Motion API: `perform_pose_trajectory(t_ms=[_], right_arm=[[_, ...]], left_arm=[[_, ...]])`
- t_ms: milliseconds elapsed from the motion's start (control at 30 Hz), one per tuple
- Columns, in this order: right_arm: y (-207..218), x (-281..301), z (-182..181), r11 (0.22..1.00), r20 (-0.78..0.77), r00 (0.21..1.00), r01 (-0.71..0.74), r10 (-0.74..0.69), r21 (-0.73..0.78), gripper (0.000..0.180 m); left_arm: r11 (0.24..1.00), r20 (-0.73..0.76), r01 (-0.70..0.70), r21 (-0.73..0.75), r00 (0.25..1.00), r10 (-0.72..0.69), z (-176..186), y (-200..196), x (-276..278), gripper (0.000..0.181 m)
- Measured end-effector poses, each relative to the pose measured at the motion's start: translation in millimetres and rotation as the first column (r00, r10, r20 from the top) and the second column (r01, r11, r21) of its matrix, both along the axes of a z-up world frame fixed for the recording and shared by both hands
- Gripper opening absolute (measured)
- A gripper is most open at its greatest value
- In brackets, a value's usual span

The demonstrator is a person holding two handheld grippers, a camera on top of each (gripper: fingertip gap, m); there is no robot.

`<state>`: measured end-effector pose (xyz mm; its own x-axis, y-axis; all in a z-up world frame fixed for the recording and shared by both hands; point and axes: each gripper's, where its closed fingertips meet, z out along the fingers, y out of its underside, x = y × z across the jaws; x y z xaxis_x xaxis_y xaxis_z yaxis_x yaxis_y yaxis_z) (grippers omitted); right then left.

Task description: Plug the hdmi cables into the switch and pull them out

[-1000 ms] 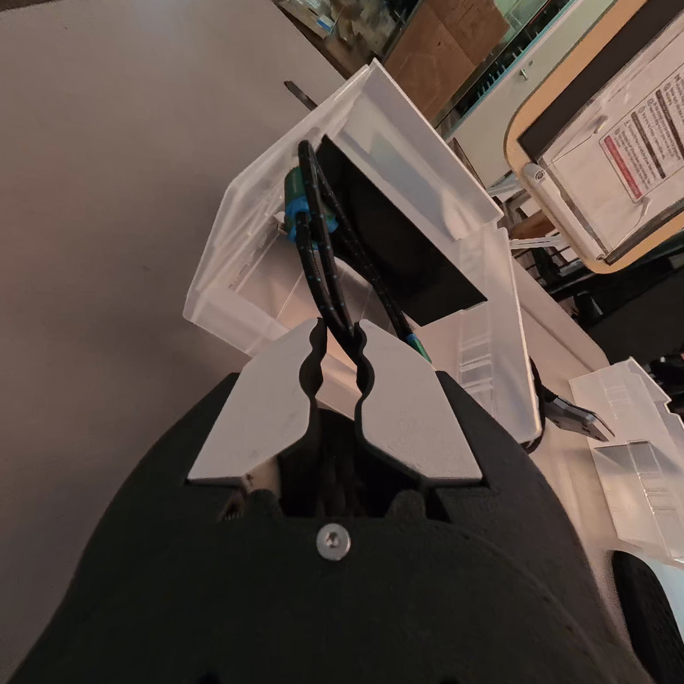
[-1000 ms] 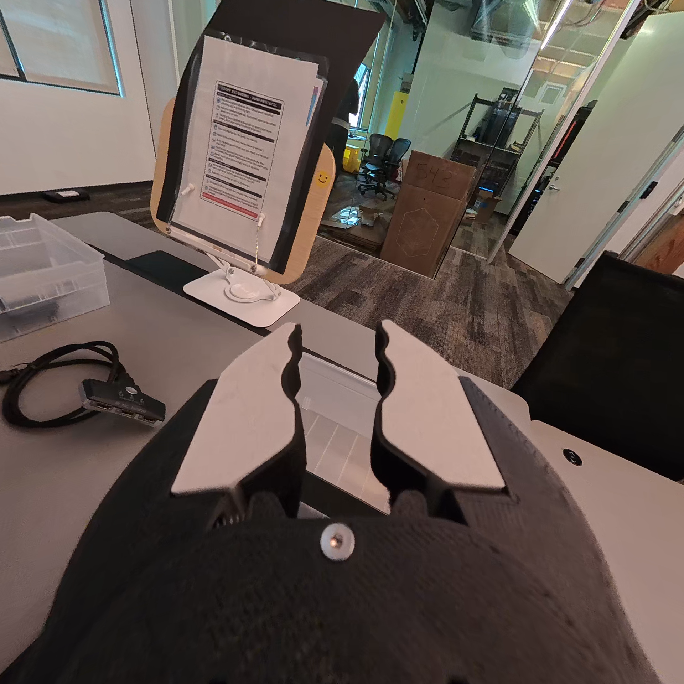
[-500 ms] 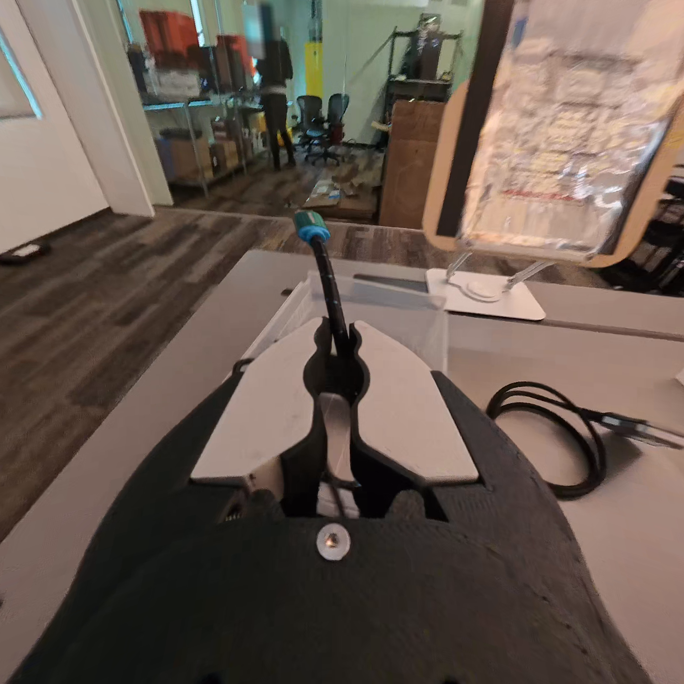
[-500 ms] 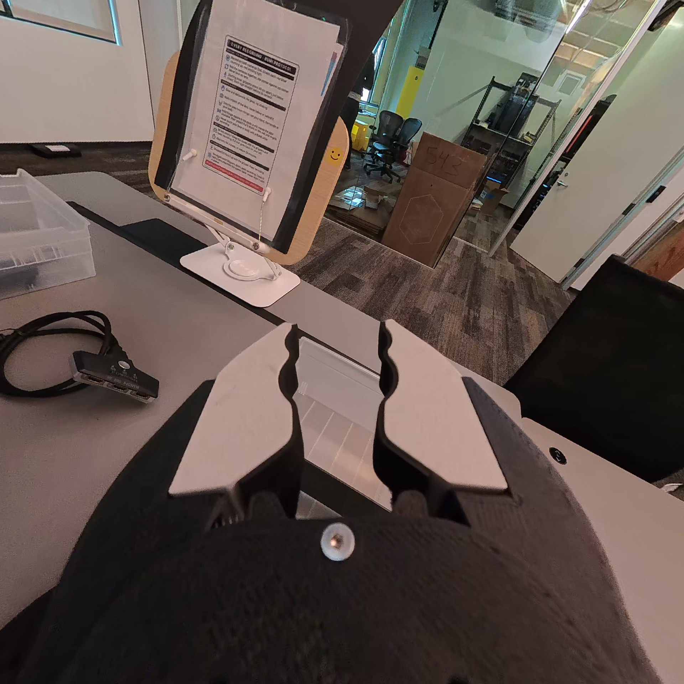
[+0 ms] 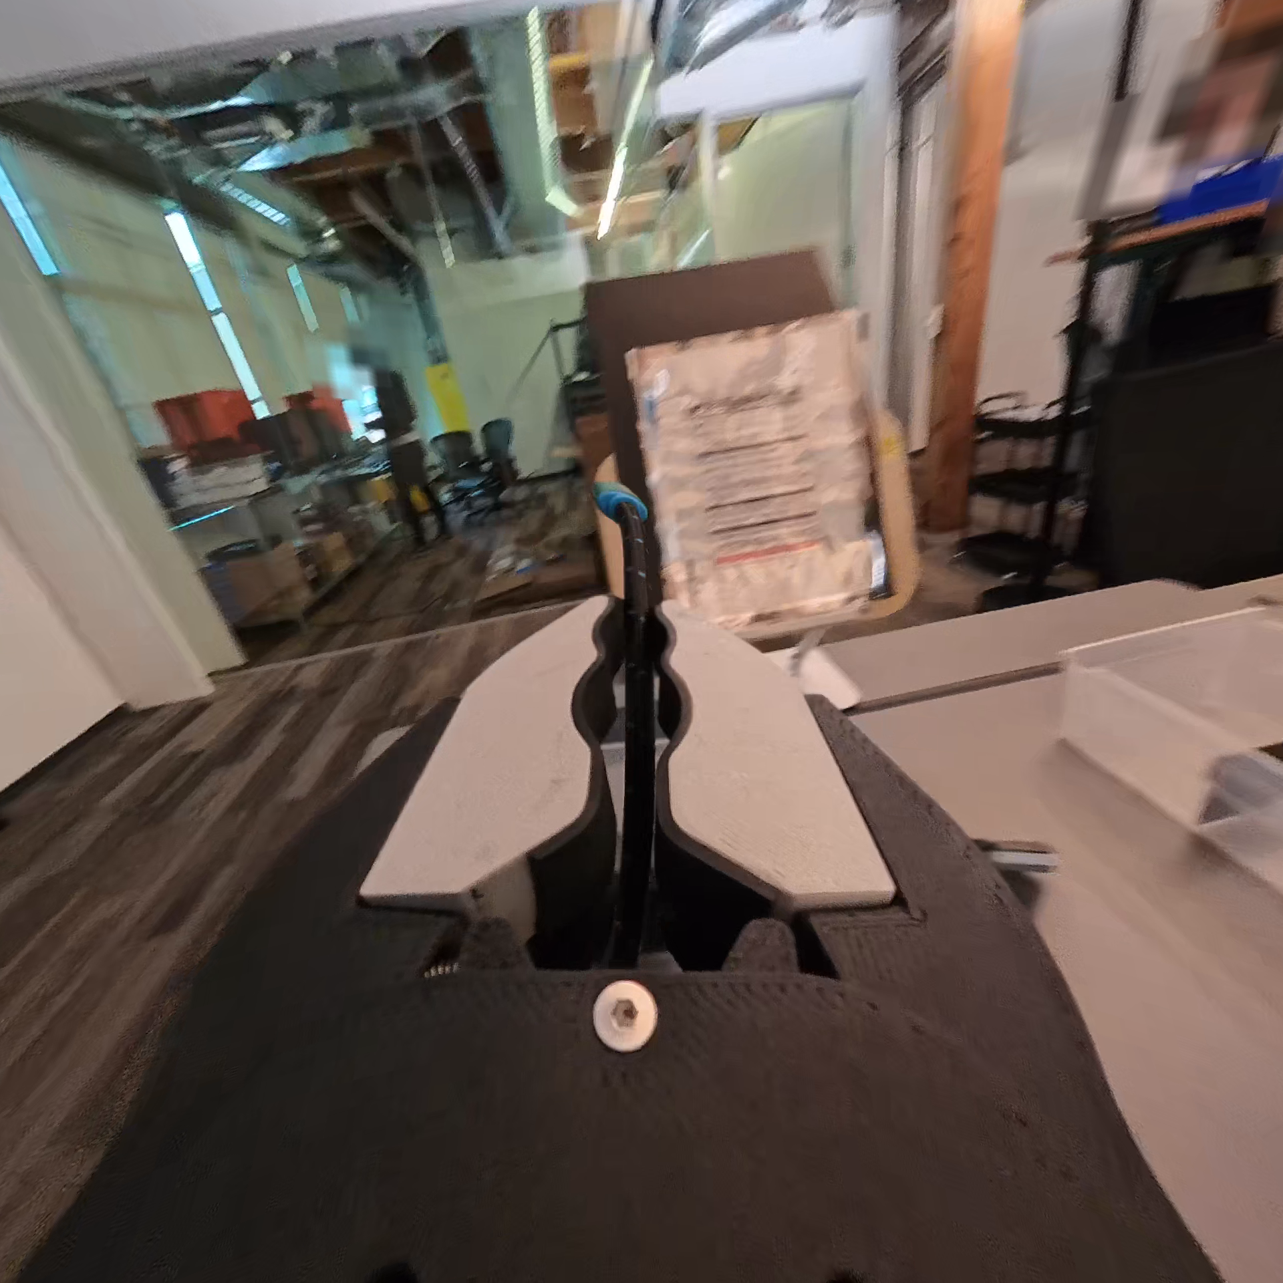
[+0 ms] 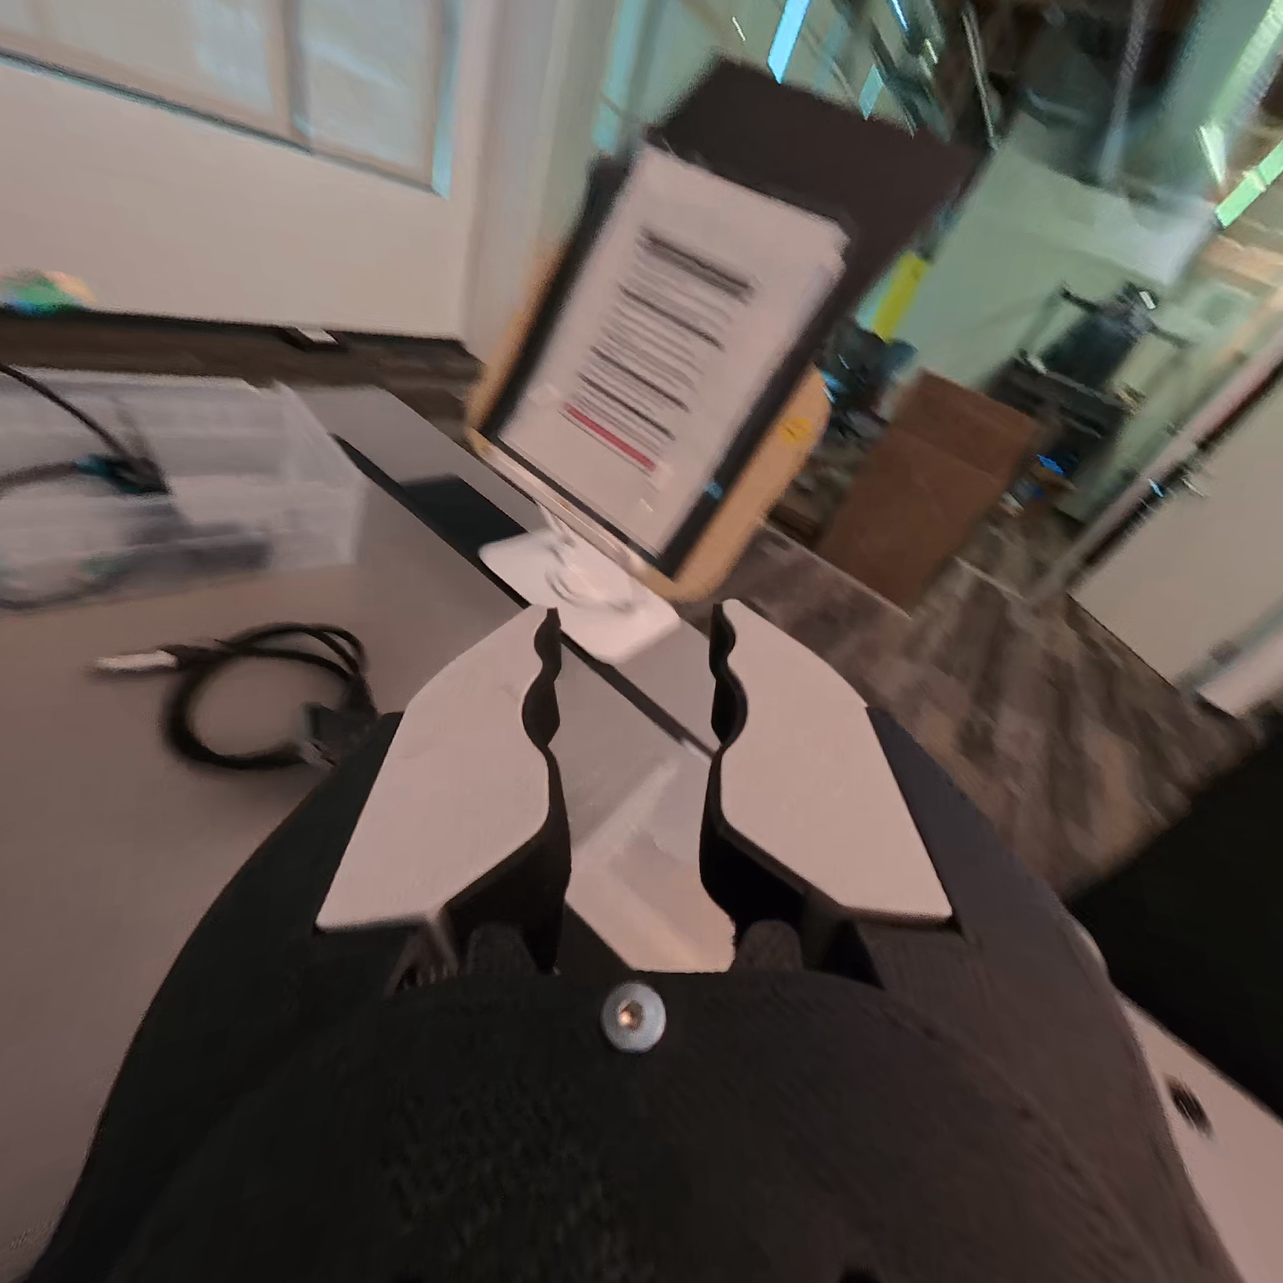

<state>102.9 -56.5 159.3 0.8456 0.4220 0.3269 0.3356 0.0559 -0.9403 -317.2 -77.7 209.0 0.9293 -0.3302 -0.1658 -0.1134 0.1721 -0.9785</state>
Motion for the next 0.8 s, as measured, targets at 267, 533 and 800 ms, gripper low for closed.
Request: perform_pose_trajectory(t_ms=[267,533,800], right_arm=[[-32,-142,37,0.903,0.159,0.952,-0.298,0.260,0.310,0.061],[-20,-229,-3,0.779,0.497,0.868,-0.314,0.004,0.543,0.048],[-13,-250,-25,0.723,0.591,0.802,-0.353,-0.094,0.594,0.037]], left_arm=[[0.949,0.188,0.314,-0.027,0.934,-0.304,-15,-29,91,0.006],[0.893,0.293,0.420,-0.160,0.884,-0.364,-58,-14,148,0.006],[0.876,0.251,0.423,-0.231,0.896,-0.366,-85,-16,168,0.006]])
